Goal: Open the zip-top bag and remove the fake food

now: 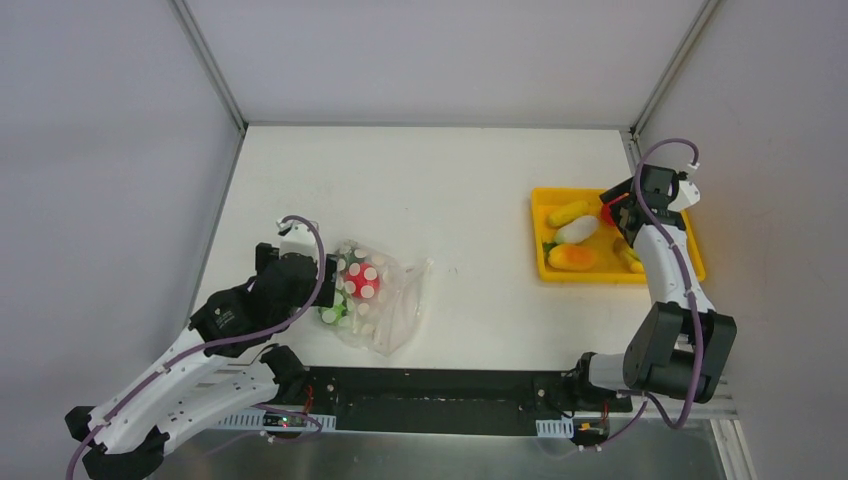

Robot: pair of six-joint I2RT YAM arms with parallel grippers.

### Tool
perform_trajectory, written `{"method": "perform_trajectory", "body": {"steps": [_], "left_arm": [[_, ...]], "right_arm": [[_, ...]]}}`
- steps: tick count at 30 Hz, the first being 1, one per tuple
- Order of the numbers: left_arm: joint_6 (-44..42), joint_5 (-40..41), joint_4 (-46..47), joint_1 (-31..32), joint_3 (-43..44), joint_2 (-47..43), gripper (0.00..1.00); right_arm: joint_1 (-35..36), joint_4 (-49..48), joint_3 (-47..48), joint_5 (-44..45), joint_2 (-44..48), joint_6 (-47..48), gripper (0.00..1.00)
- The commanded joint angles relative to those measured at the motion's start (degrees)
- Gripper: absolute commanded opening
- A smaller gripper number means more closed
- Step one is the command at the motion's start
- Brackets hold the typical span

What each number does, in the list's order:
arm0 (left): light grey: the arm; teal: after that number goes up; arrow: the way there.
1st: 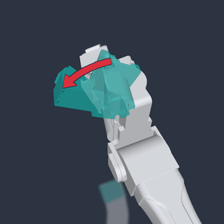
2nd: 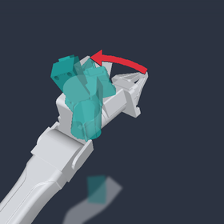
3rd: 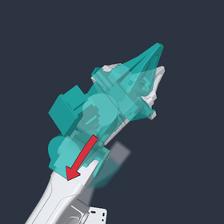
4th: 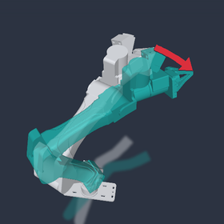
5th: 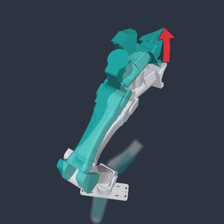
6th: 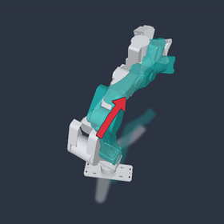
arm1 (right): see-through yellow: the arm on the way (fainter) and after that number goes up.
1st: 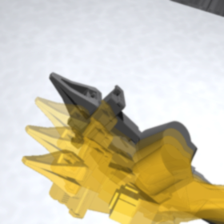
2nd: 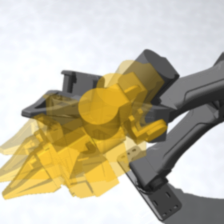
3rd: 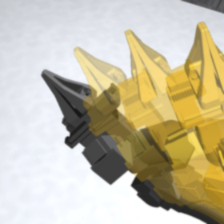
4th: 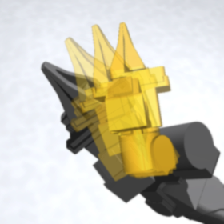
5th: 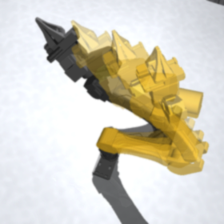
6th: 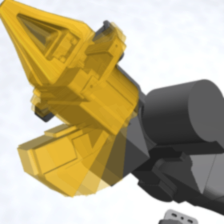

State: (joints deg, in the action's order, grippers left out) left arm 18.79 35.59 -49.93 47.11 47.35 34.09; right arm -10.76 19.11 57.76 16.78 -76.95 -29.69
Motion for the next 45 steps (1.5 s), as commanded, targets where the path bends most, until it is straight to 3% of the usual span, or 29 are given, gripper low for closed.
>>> {"method": "perform_trajectory", "body": {"steps": [1,10,15,21,27,32,39,45], "left_arm": [[-1.0,3.0,1.2,-0.7,0.1,0.6,0.94],[-0.7,1.5,1.4,-1.8,0.6,3.0,0.94],[-0.4,-0.2,1.7,-3.5,0.8,4.1,0.94],[0.7,-7.2,2.9,-7.3,1.6,7.2,0.92],[1.2,-13.2,2.9,-10.7,5.0,14.4,0.88],[1.2,-16.4,3.4,-14.4,8.4,20.7,0.8],[1.1,-19.5,3.6,-18.6,11.3,30.7,0.69],[0.3,-20.8,4.2,-19.5,12.3,38.3,0.67]], "right_arm": [[-0.2,-2.3,1.7,-6.3,3.9,1.5,0.82],[6.1,-1.3,-7.5,-23.7,16.3,-3.2,0.78],[16.6,-3.2,-13.0,-28.4,22.0,-9.6,0.68],[33.7,-11.4,-19.4,-28.0,24.9,-18.6,0.59],[49.5,-21.3,-23.5,-22.0,20.1,-23.4,0.55],[58.0,-31.4,-24.3,-20.3,11.1,-25.4,0.5],[63.4,-41.1,-21.3,-18.9,-4.4,-25.8,0.44],[66.1,-46.1,-17.0,-19.3,-14.5,-24.2,0.42]]}}
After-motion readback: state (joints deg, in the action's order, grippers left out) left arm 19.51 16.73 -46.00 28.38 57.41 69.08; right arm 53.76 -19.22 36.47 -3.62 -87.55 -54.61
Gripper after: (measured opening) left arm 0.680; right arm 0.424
